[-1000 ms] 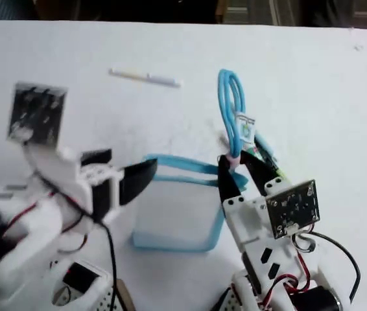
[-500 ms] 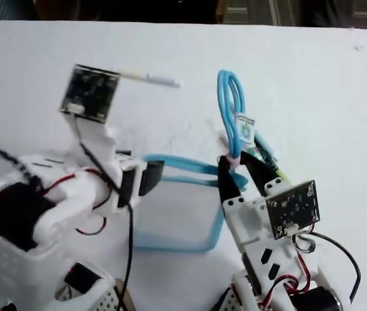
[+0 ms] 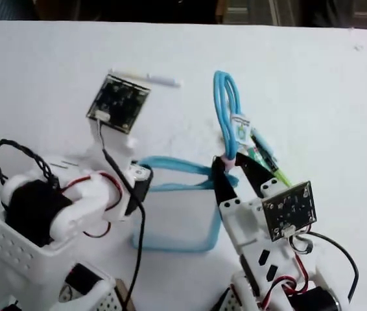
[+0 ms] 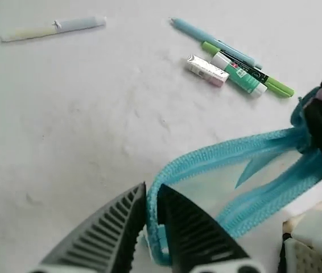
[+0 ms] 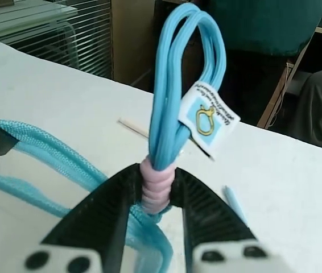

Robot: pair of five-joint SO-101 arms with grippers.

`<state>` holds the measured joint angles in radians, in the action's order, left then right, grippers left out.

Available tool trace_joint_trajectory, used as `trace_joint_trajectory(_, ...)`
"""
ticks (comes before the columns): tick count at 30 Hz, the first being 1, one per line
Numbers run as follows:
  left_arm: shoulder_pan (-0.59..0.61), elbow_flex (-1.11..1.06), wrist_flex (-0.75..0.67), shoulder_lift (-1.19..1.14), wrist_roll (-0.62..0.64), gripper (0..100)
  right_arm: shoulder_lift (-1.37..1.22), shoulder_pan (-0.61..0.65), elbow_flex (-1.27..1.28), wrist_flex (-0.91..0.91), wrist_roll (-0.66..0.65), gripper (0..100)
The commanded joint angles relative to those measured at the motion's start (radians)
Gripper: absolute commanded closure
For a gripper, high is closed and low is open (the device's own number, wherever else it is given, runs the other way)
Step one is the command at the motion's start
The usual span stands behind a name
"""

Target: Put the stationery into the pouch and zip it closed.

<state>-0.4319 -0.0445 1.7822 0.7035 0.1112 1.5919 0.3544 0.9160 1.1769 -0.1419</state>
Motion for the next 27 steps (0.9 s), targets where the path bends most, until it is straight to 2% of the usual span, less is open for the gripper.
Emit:
trace_joint_trajectory(1,0.008,0.074,0.005,-0.002,-0.029,98,-0.005,-0.007,-0.031,0.081,-0.005,83.0)
trace_joint_trajectory(5,0.067,0.166,0.003,-0.004,-0.029,98,-0.005,-0.007,-0.123,0.104,-0.005,56.8)
trace_joint_trajectory(7,0.114,0.213,0.002,-0.004,-0.031,98,-0.005,-0.007,-0.153,0.105,-0.005,49.9)
trace_joint_trajectory(10,0.16,0.285,0.002,-0.004,-0.034,98,-0.007,-0.025,-0.187,0.104,-0.005,52.9)
trace_joint_trajectory(14,0.211,0.362,0.002,-0.002,-0.04,98,-0.007,-0.117,-0.238,0.099,-0.005,61.4)
trace_joint_trajectory(21,0.315,0.361,0.0,-0.004,-0.143,98,-0.007,-0.255,-0.27,0.096,-0.005,75.2)
trace_joint_trajectory(23,0.361,0.361,0.002,-0.004,-0.169,98,-0.012,-0.317,-0.267,0.038,0.009,74.7)
trace_joint_trajectory(26,0.45,0.327,0.003,0.005,-0.212,98,-0.042,-0.493,-0.258,-0.062,0.094,68.5)
trace_joint_trajectory(27,0.478,0.302,0.005,0.007,-0.222,98,-0.076,-0.512,-0.255,-0.077,0.086,66.5)
